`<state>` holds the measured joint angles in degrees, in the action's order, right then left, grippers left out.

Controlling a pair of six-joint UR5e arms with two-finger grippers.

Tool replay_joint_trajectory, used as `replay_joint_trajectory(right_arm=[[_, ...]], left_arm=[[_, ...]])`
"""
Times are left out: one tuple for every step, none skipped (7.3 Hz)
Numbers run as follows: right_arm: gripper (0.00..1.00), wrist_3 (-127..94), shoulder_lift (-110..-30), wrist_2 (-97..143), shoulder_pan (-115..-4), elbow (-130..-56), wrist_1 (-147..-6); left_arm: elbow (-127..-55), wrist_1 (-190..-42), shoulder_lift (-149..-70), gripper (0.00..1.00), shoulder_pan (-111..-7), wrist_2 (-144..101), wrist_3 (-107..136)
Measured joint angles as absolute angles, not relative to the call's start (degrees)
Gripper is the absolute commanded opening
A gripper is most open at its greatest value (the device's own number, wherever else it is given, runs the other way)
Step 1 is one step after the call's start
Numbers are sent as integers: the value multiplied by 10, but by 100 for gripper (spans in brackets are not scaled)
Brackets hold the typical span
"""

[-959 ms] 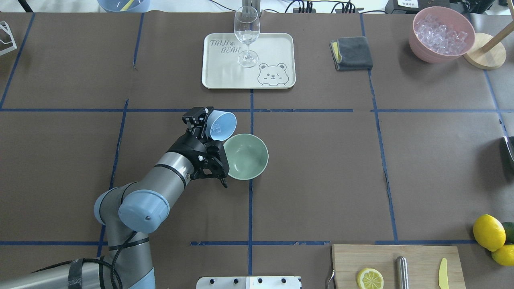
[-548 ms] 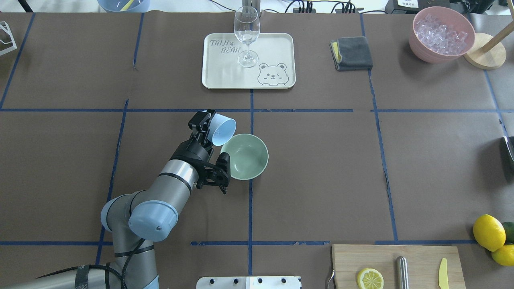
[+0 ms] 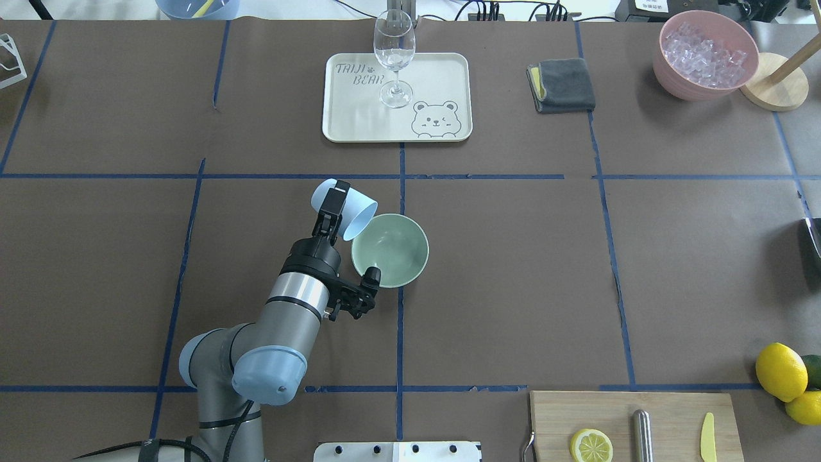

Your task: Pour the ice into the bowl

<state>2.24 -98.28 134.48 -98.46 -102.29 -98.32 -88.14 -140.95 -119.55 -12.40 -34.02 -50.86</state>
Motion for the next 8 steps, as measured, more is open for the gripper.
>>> replay_joint_trajectory(right_arm=[[100,22,-983,1345,-987,-1020,-983],[100,22,-983,1345,-990,-1017,-983],[100,22,-983,1345,-991,-1016,-983],[100,22,-983,1345,-993,-1015,-984],[100,22,-983,1345,-995,-1014,-983],[100,22,-983,1345,-998,-1012,-984],[100,22,-983,1345,-999,-1012,-983],[100,23,-983,1345,-1000,-1011,-984]], left_arm=[[-878,-1405,-1203,0,-117,-326,-548],[-875,-1404,-1208,0,-115,-318,-578],[-874,-1403,-1209,0,-114,-310,-606],[-873,-1403,-1210,0,-114,-303,-630],[-873,-1403,-1212,0,-113,-300,-642],[-872,-1403,-1215,0,-113,-299,-647],[-869,-1403,-1216,0,-113,-298,-650],[-865,-1402,-1217,0,-113,-297,-656]])
